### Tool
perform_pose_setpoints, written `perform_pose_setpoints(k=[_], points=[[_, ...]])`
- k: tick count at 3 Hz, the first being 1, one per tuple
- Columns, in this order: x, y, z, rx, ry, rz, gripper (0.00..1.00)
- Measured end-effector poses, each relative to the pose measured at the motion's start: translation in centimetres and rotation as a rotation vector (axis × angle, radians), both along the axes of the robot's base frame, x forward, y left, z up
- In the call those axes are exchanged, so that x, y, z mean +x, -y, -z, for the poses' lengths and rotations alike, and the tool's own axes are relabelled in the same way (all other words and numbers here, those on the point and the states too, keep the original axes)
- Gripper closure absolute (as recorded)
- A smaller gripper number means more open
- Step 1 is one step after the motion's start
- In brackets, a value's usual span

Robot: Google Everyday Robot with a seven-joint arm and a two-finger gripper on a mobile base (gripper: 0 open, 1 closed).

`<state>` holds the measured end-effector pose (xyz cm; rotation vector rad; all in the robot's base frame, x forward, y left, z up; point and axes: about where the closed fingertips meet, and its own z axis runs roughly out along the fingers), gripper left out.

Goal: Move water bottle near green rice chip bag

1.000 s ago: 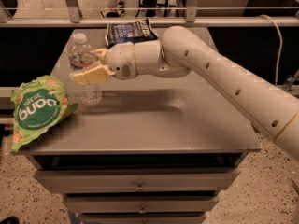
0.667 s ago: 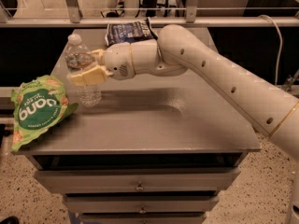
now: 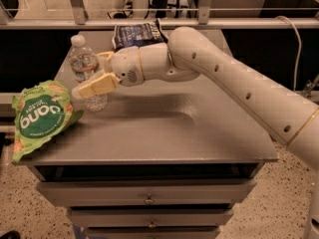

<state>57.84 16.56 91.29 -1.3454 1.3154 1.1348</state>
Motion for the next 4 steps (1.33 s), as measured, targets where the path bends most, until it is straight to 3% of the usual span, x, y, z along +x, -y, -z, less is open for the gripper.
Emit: perform_pose_setpoints(k=[2,3,4], points=[[-1.4,-0.5,0.5,-0.037,-0.001,-0.060,0.00],[-0.5,2.1,-1.1,-0.103,0.083,-0.047,0.00],[0.9,6.6,-4.1,-0.166,0.206,-0.015,0.00]])
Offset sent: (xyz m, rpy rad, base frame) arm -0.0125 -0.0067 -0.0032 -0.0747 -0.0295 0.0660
